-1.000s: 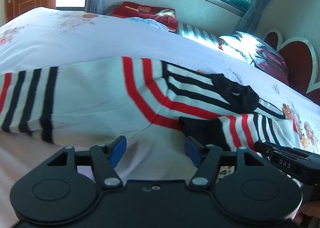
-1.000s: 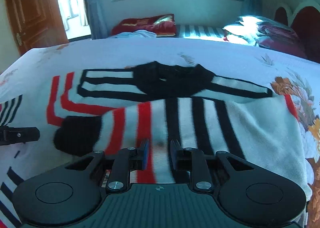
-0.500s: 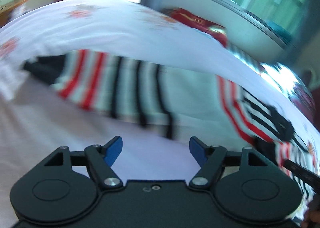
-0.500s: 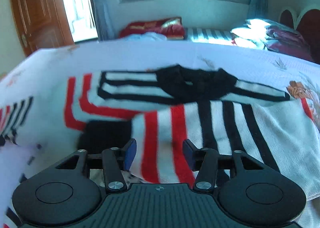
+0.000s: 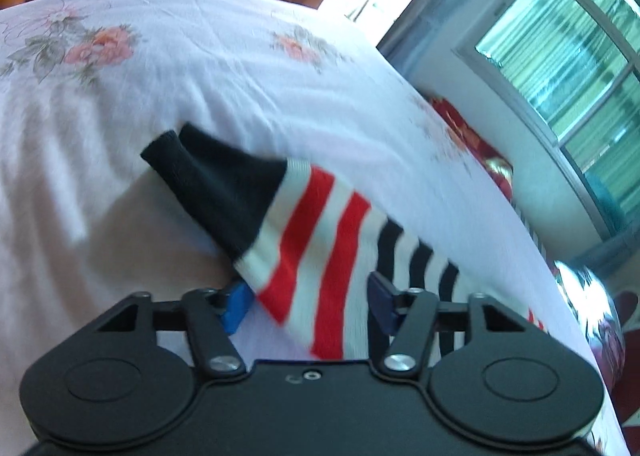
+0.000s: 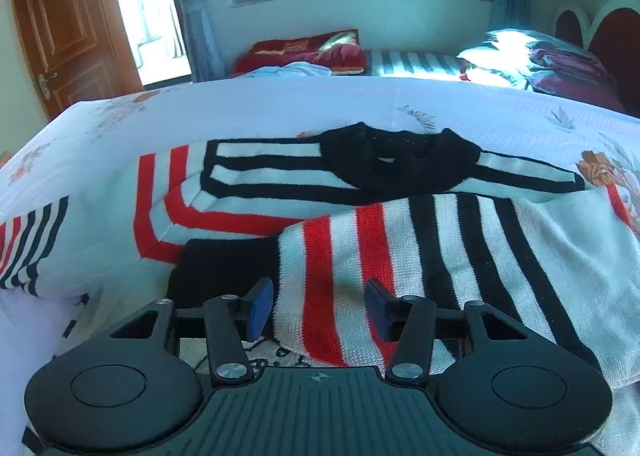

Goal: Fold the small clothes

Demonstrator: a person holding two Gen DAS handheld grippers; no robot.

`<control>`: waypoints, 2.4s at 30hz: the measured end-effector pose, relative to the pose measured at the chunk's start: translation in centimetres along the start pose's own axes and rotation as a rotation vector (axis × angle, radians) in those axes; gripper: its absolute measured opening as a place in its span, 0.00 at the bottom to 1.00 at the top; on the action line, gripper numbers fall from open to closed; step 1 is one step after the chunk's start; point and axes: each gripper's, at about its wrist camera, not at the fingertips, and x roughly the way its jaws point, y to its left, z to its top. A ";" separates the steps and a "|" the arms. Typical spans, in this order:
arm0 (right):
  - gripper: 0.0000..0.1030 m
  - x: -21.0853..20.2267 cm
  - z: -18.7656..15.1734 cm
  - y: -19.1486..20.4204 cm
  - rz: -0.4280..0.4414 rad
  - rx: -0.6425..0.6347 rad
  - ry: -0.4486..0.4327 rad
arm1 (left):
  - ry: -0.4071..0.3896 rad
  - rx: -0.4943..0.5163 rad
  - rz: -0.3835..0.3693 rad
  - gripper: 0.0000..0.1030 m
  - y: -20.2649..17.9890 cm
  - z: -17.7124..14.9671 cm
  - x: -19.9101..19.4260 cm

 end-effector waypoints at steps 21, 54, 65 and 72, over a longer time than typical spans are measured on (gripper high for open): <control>0.49 -2.4 0.2 -4.0 0.003 0.120 -0.050 | -0.021 0.533 -0.517 0.05 -20.8 -7.5 -7.0; 0.46 -2.5 -0.4 0.2 -0.028 -0.164 -0.091 | 0.040 0.956 -0.215 0.68 -17.2 -16.9 -5.0; 0.05 -5.6 1.7 -6.4 -0.068 0.099 -0.162 | 0.021 0.874 -0.205 0.23 -17.2 -16.1 -1.6; 0.06 -4.6 -1.4 -11.3 -0.042 0.246 -0.007 | 0.059 0.803 -0.226 0.22 -16.6 -15.7 -1.4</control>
